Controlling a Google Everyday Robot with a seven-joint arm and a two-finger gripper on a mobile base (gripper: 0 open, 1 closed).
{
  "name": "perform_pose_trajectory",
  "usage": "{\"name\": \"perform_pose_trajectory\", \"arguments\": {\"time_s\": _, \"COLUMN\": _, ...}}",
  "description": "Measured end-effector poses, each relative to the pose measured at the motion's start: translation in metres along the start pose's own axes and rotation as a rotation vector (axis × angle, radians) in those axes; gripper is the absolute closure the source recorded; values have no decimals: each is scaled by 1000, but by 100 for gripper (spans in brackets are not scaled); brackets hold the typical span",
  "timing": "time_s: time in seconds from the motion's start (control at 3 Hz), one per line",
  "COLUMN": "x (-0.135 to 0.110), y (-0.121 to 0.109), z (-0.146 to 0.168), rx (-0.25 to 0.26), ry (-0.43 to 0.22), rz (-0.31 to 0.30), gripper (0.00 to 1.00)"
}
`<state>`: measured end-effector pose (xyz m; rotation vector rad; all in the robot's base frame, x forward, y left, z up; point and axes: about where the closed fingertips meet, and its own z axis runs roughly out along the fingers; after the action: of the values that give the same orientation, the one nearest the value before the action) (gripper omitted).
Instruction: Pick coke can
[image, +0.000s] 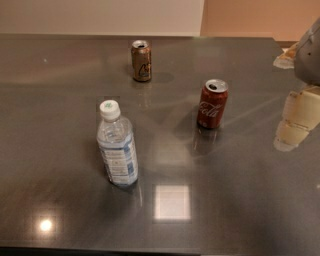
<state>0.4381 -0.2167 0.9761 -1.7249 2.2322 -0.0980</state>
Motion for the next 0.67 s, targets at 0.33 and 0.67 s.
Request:
{"name": "perform_pose_trajectory", "arguments": {"time_s": 0.33, "x": 0, "y": 0, "z": 0, "rx": 0, "ry": 0, "rz": 0, "gripper": 0}}
{"name": "perform_pose_trajectory", "arguments": {"time_s": 0.67, "x": -1, "y": -4, "z": -4, "rx": -3, "ry": -20, "rz": 8, "gripper": 0}}
